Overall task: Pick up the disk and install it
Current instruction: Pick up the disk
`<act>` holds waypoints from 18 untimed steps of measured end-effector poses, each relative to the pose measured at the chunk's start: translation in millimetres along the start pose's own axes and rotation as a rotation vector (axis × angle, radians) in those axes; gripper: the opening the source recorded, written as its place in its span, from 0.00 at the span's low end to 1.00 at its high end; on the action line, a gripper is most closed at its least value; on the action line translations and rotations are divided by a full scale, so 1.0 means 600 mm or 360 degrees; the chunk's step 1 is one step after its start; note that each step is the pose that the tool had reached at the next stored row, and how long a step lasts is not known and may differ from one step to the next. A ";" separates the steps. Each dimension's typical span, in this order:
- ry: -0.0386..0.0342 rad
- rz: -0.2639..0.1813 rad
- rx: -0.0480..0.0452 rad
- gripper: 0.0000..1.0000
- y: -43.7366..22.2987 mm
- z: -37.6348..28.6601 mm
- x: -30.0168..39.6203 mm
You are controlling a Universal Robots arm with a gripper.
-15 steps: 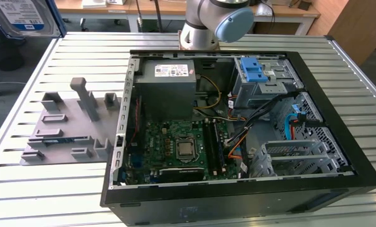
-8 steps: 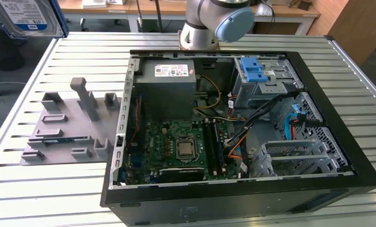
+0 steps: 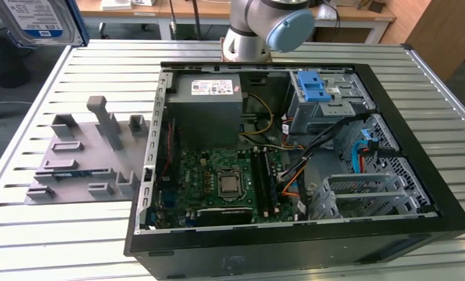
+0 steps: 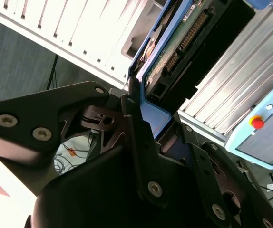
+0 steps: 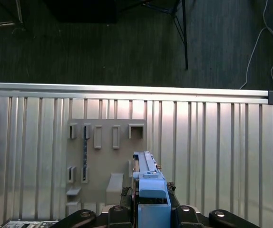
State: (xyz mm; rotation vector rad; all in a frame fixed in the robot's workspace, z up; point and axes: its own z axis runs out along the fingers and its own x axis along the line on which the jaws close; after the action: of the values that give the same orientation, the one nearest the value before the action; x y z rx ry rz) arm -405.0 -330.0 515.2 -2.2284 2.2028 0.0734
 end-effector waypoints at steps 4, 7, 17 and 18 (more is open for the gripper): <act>0.0000 0.0000 0.0000 0.36 -0.005 0.000 0.000; 0.0000 0.0000 0.0000 0.36 -0.008 0.000 0.000; 0.0000 0.0000 0.0000 0.36 -0.016 0.000 0.000; 0.0000 0.0000 0.0000 0.36 -0.017 0.000 0.000</act>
State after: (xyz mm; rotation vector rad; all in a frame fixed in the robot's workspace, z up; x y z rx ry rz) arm -394.8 -329.9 515.1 -2.2284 2.2028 0.0733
